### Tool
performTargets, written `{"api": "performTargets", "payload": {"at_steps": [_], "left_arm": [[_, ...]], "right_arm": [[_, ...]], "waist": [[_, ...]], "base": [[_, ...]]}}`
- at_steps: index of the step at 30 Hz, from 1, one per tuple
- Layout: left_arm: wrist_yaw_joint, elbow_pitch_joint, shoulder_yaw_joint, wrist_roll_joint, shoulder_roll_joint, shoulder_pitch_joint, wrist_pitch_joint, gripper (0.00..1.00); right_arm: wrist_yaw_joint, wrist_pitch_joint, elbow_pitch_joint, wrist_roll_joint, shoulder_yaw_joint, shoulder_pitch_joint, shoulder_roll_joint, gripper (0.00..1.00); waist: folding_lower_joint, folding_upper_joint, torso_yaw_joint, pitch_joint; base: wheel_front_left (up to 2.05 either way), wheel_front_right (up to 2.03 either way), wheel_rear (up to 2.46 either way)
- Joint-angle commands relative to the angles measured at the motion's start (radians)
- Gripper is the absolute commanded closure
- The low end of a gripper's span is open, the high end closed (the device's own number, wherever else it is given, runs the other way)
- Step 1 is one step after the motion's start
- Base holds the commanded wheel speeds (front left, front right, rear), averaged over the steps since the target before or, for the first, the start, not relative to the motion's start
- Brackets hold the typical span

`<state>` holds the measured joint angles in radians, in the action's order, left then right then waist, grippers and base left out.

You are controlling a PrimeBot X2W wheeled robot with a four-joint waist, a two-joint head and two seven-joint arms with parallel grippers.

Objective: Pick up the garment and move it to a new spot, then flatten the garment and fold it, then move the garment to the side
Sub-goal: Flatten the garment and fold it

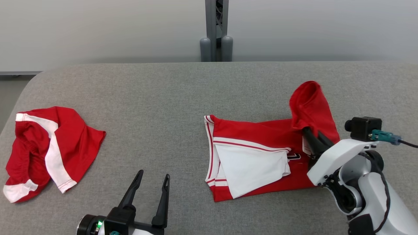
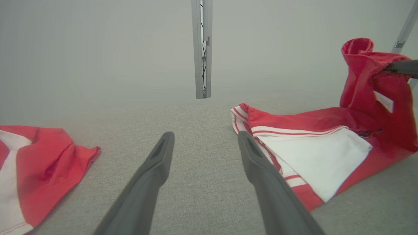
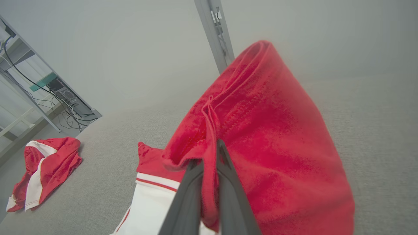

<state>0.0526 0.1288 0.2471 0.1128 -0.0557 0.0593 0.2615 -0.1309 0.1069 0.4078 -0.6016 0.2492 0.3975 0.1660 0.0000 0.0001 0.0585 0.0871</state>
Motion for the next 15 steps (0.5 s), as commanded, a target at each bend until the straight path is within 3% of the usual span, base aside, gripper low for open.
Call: {"api": "performTargets", "payload": {"at_steps": [1, 6, 15], "left_arm": [[-0.004, 0.003, 0.0, -0.001, -0.003, -0.007, 0.003, 0.0], [-0.002, 0.007, 0.005, 0.007, -0.001, -0.015, 0.003, 0.0], [0.007, 0.014, 0.009, 0.016, 0.001, -0.026, 0.003, 0.0]], "right_arm": [[0.0, 0.01, -0.01, 0.013, -0.001, -0.013, -0.012, 1.0], [0.0, 0.045, -0.033, 0.043, 0.022, -0.031, -0.068, 1.0], [0.0, 0.069, -0.003, 0.105, 0.079, -0.02, -0.105, 1.0]], "waist": [[0.0, -0.0001, 0.012, -0.001], [0.0, -0.0001, 0.049, 0.002], [0.0, -0.0001, 0.114, 0.02]], "base": [[0.0, 0.0, 0.0], [0.0, 0.0, 0.0], [0.0, 0.0, 0.0]]}}
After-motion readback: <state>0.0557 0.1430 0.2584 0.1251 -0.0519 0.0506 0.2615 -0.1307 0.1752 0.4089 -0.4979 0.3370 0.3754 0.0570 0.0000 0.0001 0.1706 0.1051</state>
